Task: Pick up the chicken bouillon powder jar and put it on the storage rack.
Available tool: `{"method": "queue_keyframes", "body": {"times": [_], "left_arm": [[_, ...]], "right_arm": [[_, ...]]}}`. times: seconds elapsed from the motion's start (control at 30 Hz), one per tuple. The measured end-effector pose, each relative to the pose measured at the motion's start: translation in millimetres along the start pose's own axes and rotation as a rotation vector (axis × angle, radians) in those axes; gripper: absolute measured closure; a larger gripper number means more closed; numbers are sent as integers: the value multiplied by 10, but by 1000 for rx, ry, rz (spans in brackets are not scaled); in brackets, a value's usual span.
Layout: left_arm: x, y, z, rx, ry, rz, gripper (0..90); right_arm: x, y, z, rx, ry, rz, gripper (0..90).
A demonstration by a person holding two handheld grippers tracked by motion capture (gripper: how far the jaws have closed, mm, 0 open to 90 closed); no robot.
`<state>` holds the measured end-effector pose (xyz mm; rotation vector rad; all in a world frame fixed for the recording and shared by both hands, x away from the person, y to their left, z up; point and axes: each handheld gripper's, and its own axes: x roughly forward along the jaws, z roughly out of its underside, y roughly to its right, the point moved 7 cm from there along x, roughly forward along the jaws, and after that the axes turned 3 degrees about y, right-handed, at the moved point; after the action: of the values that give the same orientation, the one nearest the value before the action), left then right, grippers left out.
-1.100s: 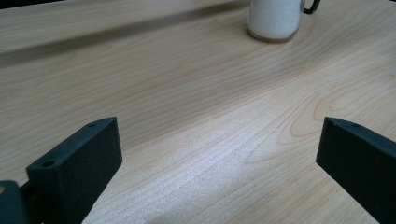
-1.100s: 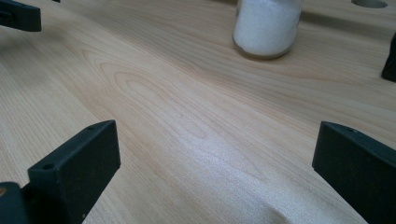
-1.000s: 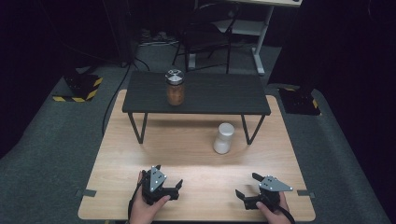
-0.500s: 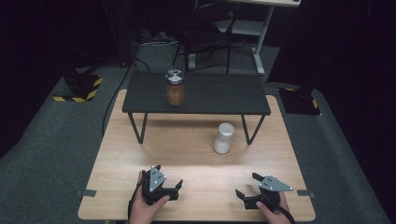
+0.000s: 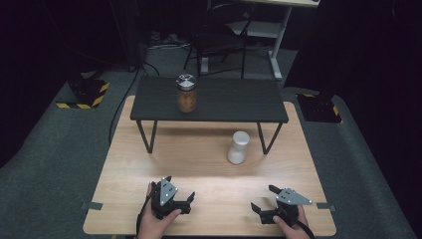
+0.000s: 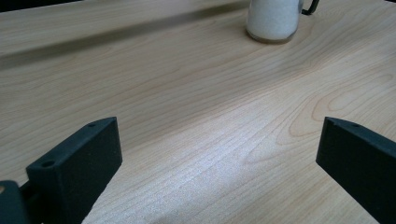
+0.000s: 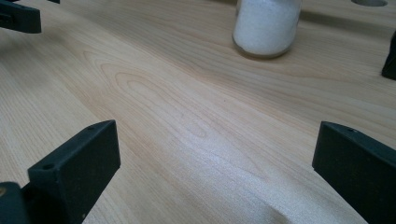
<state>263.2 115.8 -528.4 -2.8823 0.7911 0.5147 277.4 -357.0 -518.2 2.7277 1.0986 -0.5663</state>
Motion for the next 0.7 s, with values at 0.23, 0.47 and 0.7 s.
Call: {"method": "queue_keyframes", "body": {"times": [0.23,0.47,0.7], "left_arm": [[-4,1,4,2,4,4,4],[-6,-1,5,-6,4,0,4],[-2,-12,2,-10,1,6,4]], "right_arm": [[18,-31,-6,-10,2,3,4],[13,-71,-82,0,30,13,3],[34,-113,-268,-4,58,21,3]]}}
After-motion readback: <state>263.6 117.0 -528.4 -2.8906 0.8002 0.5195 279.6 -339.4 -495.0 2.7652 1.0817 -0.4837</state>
